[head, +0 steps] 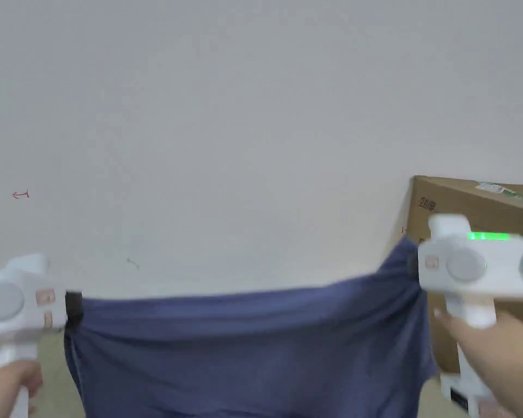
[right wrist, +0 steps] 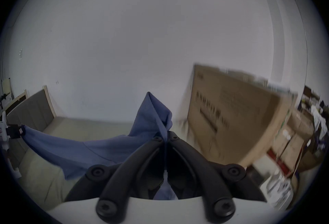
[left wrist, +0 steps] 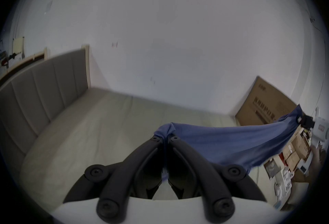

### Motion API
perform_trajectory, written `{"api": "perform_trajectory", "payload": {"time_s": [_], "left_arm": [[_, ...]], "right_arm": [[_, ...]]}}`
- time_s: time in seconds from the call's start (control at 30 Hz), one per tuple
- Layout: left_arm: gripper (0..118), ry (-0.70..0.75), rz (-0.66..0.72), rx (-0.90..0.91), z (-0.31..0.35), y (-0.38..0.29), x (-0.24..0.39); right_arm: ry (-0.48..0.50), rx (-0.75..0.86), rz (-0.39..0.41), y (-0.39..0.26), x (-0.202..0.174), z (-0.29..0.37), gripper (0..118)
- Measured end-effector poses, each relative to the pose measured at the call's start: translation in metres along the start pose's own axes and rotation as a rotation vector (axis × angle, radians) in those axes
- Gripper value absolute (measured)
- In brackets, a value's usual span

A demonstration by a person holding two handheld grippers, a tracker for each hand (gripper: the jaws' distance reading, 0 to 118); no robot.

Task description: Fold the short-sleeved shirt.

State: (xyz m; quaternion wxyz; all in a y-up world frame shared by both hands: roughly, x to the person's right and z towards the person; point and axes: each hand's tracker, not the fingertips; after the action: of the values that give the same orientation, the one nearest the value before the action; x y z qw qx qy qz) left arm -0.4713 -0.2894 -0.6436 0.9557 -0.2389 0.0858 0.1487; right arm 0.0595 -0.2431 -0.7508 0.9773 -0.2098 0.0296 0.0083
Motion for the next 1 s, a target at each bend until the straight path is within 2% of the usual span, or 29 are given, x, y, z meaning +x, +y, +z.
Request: {"api": "perform_trajectory", "payload": {"time_s": [0.13, 0.2, 0.23, 0.3, 0.4, 0.57, 0.67, 1.0], "left_arm": [[3, -0.021, 0.052, -0.194, 0.01, -0.116, -0.028], [3, -0.014, 0.047, -0.283, 0.02, -0.169, -0.046], [3, -0.014, 0.045, -0.321, 0.034, -0.196, -0.054], [3, -0.027, 0.065, -0.355, 0.067, -0.242, -0.067], [3, -0.042, 0.049, -0.418, 0.127, -0.295, -0.084], [3, -0.064, -0.016, -0.481, 0.205, -0.346, -0.102], [3, -0.075, -0.027, -0.476, 0.24, -0.36, -0.106], [3, -0.105, -0.091, -0.476, 0.269, -0.369, -0.109]], "right_arm": [[0.063, -0.206, -0.05, -0.131, 0.026, 0.002, 0], [0.059, -0.348, 0.018, -0.212, 0.037, 0.022, 0], [0.058, -0.403, 0.049, -0.25, 0.047, 0.039, 0], [0.078, -0.472, 0.061, -0.302, 0.063, 0.075, 0], [0.121, -0.53, 0.042, -0.359, 0.086, 0.149, 0], [0.171, -0.587, -0.015, -0.405, 0.119, 0.241, 0], [0.196, -0.607, -0.019, -0.417, 0.127, 0.268, 0], [0.229, -0.626, 0.025, -0.419, 0.121, 0.294, 0]]}}
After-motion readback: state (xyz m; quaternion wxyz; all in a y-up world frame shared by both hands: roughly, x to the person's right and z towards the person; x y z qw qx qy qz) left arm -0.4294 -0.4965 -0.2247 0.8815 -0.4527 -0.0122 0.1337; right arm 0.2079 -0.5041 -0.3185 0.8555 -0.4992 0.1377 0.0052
